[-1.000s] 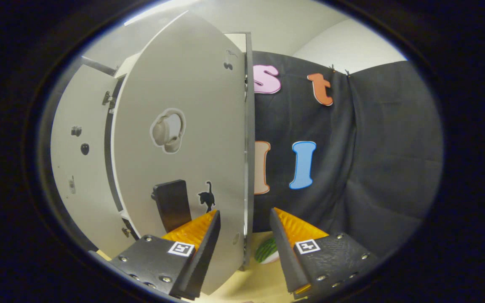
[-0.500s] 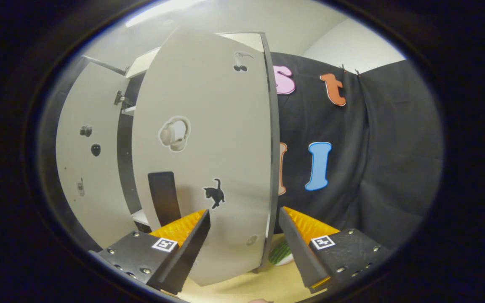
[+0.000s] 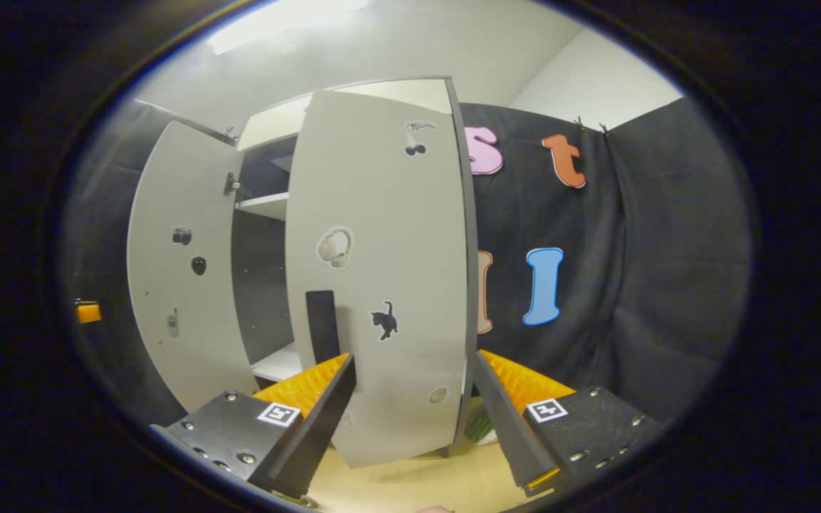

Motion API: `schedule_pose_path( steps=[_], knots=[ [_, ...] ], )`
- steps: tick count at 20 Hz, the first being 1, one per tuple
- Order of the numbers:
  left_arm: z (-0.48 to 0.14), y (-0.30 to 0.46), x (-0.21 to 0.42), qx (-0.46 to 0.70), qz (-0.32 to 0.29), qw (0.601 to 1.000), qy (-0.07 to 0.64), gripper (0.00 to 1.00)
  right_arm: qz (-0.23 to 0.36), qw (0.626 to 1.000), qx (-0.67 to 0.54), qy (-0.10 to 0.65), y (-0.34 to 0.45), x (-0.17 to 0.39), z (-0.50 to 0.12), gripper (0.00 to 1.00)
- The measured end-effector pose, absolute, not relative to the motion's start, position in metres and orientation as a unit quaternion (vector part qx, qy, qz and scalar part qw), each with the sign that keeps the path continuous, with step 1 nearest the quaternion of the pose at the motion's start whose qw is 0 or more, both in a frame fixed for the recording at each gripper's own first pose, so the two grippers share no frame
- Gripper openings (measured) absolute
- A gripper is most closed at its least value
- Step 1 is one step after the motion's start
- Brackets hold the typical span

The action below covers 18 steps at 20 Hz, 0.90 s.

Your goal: Grasp the bottle in the cabinet with the left hand and place it on the coaster, then close the right door with the right hand and the left door with the left hand.

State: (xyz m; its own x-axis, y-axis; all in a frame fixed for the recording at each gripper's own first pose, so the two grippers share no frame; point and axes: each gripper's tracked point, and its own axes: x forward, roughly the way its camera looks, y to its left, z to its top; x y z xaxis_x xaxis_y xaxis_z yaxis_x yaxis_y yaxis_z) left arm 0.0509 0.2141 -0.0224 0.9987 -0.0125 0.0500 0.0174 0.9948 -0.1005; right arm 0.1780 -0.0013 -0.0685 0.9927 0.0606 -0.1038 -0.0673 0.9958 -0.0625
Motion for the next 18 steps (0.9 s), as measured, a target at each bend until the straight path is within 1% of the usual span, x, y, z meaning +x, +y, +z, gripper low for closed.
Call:
schedule_pose_path(
  steps=[2,4,5,6,8,9,10,11,12,13,14,15,16,17,18],
  knots=[
    [-0.020,0.222,0.068,-0.048,-0.001,0.998,-0.031,0.95,0.034,0.998,-0.031,0.047,0.000,0.157,-0.069,1.00],
    [-0.016,0.230,0.086,-0.053,0.005,0.998,-0.045,0.95,0.043,0.998,-0.024,0.045,0.001,0.136,-0.070,0.97],
    [-0.016,0.233,0.097,-0.057,0.010,0.997,-0.049,0.95,0.047,0.998,-0.016,0.048,0.004,0.122,-0.073,1.00],
    [-0.018,0.237,0.107,-0.059,0.016,0.997,-0.051,0.95,0.053,0.997,-0.010,0.051,0.006,0.109,-0.074,0.97],
    [-0.018,0.238,0.128,-0.066,0.024,0.996,-0.055,0.95,0.062,0.997,-0.007,0.051,0.005,0.089,-0.072,0.97],
    [-0.017,0.235,0.137,-0.070,0.024,0.996,-0.054,0.95,0.065,0.996,-0.012,0.051,0.004,0.079,-0.071,1.00],
    [-0.018,0.230,0.145,-0.076,0.020,0.996,-0.050,0.95,0.063,0.997,-0.019,0.048,0.000,0.072,-0.069,0.97],
    [-0.016,0.221,0.150,-0.081,0.010,0.995,-0.050,0.95,0.059,0.997,-0.023,0.044,-0.005,0.065,-0.067,1.00],
    [-0.012,0.209,0.155,-0.085,-0.003,0.995,-0.054,0.95,0.055,0.997,-0.023,0.041,-0.009,0.059,-0.065,1.00],
    [-0.011,0.196,0.157,-0.084,-0.017,0.995,-0.052,0.95,0.053,0.998,-0.020,0.039,-0.012,0.052,-0.065,0.97],
    [-0.012,0.192,0.155,-0.077,-0.009,0.996,-0.048,0.95,0.051,0.998,-0.015,0.039,-0.015,0.047,-0.064,1.00],
    [-0.010,0.192,0.155,-0.064,0.004,0.996,-0.054,0.90,0.048,0.998,-0.013,0.040,-0.019,0.040,-0.065,0.97],
    [-0.008,0.191,0.155,-0.051,0.013,0.997,-0.056,0.92,0.045,0.998,-0.012,0.038,-0.022,0.036,-0.062,1.00],
    [-0.009,0.190,0.154,-0.044,0.019,0.997,-0.057,0.89,0.043,0.998,-0.011,0.034,-0.025,0.033,-0.059,1.00],
    [-0.008,0.189,0.156,-0.046,0.025,0.997,-0.059,0.84,0.044,0.999,-0.010,0.030,-0.026,0.030,-0.057,1.00]
  ],
)
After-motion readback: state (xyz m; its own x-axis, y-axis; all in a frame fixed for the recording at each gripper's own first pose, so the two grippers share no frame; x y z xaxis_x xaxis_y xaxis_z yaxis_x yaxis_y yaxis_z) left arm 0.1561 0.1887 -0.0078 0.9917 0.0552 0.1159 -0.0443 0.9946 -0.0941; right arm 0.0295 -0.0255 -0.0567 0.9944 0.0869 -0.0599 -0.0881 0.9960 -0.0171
